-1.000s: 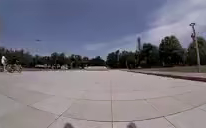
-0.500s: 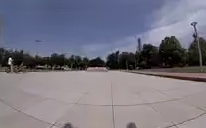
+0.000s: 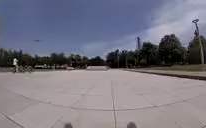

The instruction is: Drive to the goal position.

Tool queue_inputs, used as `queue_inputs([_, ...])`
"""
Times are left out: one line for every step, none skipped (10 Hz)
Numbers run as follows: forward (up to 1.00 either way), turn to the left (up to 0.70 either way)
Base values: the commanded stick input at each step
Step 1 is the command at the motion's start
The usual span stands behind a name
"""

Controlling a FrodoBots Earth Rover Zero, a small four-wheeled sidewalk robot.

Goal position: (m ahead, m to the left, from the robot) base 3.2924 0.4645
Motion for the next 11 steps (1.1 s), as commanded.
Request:
queue_inputs([0.45,0.03])
queue_inputs([0.45,0.03])
queue_inputs([0.45,0.03])
queue_inputs([0.45,0.03])
queue_inputs([0.45,0.03])
queue_inputs([0.45,0.03])
queue_inputs([0.45,0.03])
queue_inputs([0.45,0.03])
queue_inputs([0.45,0.03])
queue_inputs([0.45,0.04])
queue_inputs([0.45,0.04])
